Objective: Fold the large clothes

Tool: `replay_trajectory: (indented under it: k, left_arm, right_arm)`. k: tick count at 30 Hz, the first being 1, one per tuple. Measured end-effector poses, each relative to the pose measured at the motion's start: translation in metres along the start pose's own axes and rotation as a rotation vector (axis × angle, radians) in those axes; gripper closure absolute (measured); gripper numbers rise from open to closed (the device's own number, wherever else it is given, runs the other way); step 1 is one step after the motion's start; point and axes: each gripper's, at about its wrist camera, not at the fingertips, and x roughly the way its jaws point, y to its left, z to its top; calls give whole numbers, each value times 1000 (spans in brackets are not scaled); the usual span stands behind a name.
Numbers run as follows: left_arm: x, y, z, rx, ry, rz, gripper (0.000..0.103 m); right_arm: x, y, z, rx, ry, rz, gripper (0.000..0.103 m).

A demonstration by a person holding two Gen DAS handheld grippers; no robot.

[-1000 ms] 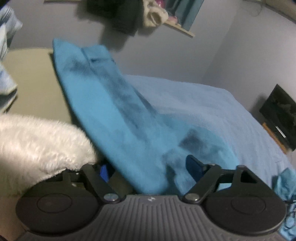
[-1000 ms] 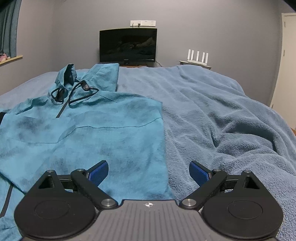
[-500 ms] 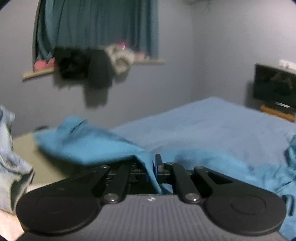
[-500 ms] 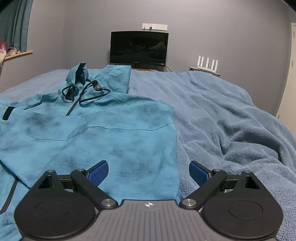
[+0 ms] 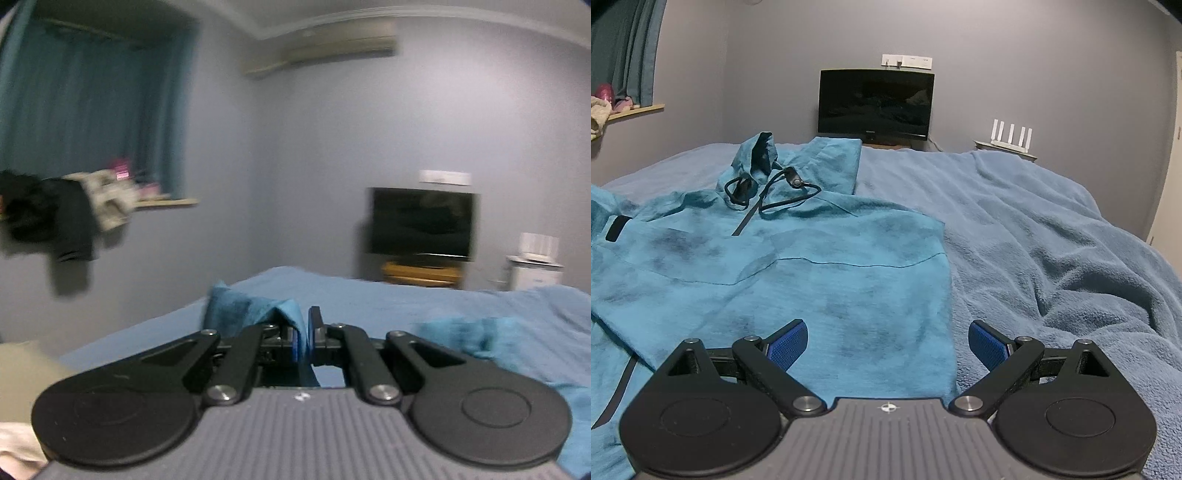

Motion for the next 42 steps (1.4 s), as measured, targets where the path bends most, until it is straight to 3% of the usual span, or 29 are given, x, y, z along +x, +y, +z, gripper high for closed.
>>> replay_trajectory:
  k: [4,10,18,21,23,24,25,26,28,31,35,39,42]
  left_arm:
    - [-4,-75,-11,112,-10,-130,103]
    - [-8,-169,-71,256,62,-302,103]
    - [-19,-226,-161,461,184,-501,103]
    - [-22,-232,-184,520,247,-525,102]
    - [-28,-227,-187,517,279,-524,94]
    - [-29,-222,-186,501,289,-521,91]
    - [-31,-214,-184,480,294,-514,77]
    - [-33,-201,-176,450,301,-502,54]
    - [-39,-176,-161,381,296,-471,29]
    - [-31,-144,-147,291,294,-410,28]
    - [-3,-106,-149,107,412,-310,28]
    - [19,-71,-159,-96,502,-197,28]
    - [24,-52,-161,-207,493,-142,28]
  right_arm:
    - [-1,-1,-1,3,0,3,8]
    - [-1,-2,-2,6,2,11,7]
    - [1,-1,-3,6,10,14,7]
    - [1,1,-4,-1,14,12,7]
    - [-2,2,-4,-8,5,16,7]
    - [-4,2,-4,-12,-3,20,7]
    - [-6,4,-4,-20,-12,23,7]
    - [-8,5,-4,-30,-18,24,7]
    - [-13,9,-3,-36,-19,31,7]
    - [-19,19,7,-26,-4,74,8]
    - [-27,51,34,-72,-28,173,9]
    - [-28,107,60,-199,-26,287,19]
    - [-20,153,70,-283,-1,351,21]
